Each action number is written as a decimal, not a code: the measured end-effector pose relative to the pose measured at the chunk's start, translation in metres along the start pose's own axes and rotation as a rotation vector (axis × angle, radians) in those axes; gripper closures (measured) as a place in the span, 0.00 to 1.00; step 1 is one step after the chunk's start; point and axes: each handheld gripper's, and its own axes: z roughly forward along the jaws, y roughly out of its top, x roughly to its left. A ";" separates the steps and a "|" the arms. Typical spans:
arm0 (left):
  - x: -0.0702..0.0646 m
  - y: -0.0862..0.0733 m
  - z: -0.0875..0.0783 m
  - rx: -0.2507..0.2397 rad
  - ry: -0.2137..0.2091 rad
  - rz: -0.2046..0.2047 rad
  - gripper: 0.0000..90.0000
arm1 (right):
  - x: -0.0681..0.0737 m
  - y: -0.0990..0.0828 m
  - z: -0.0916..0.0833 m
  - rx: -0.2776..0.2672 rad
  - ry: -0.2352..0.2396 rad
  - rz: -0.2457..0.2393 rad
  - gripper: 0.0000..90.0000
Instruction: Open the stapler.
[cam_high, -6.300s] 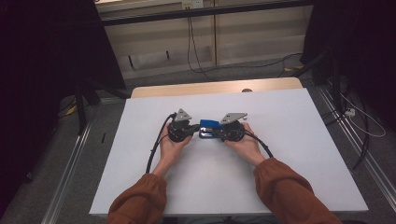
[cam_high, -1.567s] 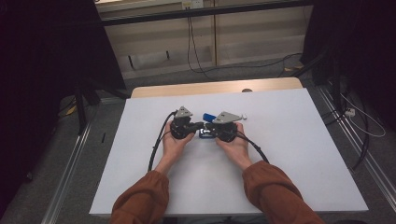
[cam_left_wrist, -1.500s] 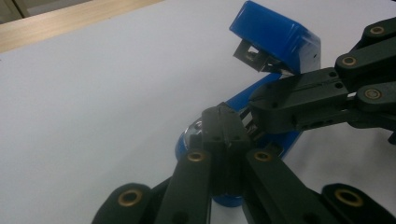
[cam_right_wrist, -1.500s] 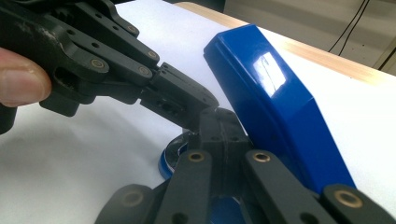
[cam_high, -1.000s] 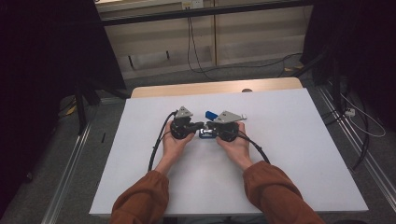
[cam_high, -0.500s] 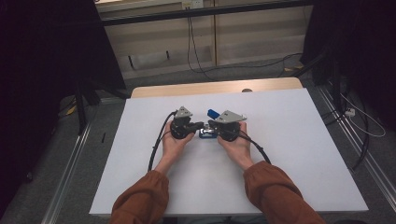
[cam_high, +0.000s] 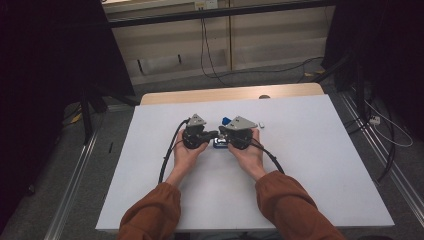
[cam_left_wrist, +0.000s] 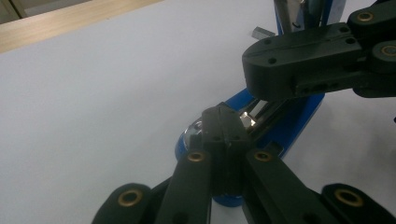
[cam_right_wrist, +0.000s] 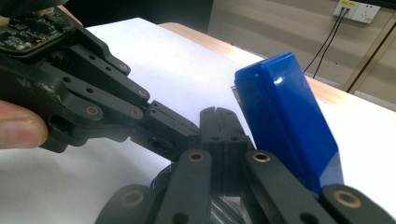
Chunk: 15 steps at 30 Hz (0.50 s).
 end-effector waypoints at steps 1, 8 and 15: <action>0.000 0.000 0.000 0.000 0.000 0.000 1.00 | 0.000 0.000 0.000 0.000 0.000 0.001 1.00; 0.000 0.000 0.000 0.000 0.000 0.001 1.00 | 0.000 0.000 -0.001 0.000 -0.004 -0.011 1.00; 0.000 0.000 0.000 -0.001 0.005 0.012 1.00 | -0.006 0.003 -0.007 -0.007 -0.013 -0.011 1.00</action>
